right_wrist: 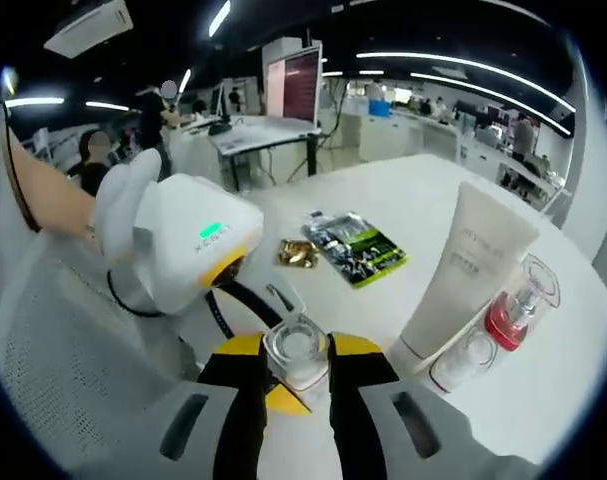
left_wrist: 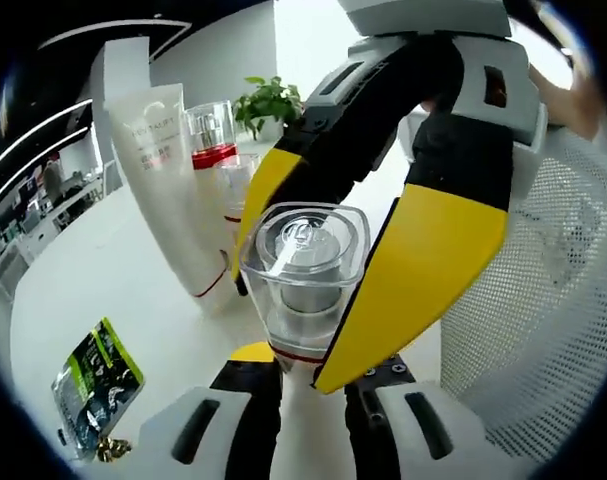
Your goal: Arrange the skincare products in the storage area until every visible bottle or jar stands upright without overlapping.
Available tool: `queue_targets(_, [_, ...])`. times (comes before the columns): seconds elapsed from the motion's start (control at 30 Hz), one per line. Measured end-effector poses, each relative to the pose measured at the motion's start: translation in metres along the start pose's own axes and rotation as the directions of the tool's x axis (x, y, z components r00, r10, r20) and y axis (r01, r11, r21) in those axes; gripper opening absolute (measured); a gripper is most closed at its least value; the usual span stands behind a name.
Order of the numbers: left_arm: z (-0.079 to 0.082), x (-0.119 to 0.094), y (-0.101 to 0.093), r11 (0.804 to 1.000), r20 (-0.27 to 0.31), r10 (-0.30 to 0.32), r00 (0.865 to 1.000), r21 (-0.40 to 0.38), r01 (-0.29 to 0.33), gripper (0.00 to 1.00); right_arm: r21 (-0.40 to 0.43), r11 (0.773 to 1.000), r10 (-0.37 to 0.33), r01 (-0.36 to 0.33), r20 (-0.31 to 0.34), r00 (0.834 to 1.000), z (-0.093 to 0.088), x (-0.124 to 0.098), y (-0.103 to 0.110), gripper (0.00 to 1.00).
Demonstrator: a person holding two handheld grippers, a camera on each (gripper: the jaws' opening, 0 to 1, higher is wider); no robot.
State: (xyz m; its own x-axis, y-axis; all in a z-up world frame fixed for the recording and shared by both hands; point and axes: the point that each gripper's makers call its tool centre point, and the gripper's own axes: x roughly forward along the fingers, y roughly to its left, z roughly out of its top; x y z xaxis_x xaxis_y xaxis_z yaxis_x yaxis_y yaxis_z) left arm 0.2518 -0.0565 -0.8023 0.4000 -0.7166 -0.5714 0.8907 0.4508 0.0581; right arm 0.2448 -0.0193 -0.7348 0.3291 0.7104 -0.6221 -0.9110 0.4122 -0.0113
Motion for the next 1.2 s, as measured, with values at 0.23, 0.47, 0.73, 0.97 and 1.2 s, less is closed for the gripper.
queue_targets(0.23, [0.003, 0.001, 0.002, 1.000, 0.022, 0.011, 1.000, -0.004, -0.011, 0.23, 0.018, 1.000, 0.000, 0.000, 0.005, 1.000, 0.000, -0.001, -0.001, 0.23])
queue_targets(0.47, [0.002, 0.000, 0.004, 1.000, 0.016, 0.017, 1.000, 0.004, -0.017, 0.26, 0.029, 1.000, 0.005, -0.005, 0.008, 1.000, 0.001, -0.001, 0.001, 0.25])
queue_targets(0.73, [0.007, -0.003, 0.006, 1.000, 0.014, 0.024, 1.000, 0.009, -0.024, 0.30, 0.026, 1.000, 0.003, -0.003, -0.012, 1.000, -0.004, -0.002, 0.000, 0.29])
queue_targets(0.97, [0.000, -0.004, 0.009, 1.000, -0.028, 0.031, 0.999, 0.005, -0.031, 0.32, 0.035, 0.999, -0.001, 0.001, -0.017, 1.000, -0.005, -0.005, -0.003, 0.30])
queue_targets(1.2, [-0.004, -0.006, 0.009, 0.999, -0.064, 0.034, 0.997, 0.004, -0.034, 0.30, 0.048, 0.999, -0.004, 0.006, -0.037, 0.999, -0.012, -0.011, -0.004, 0.32])
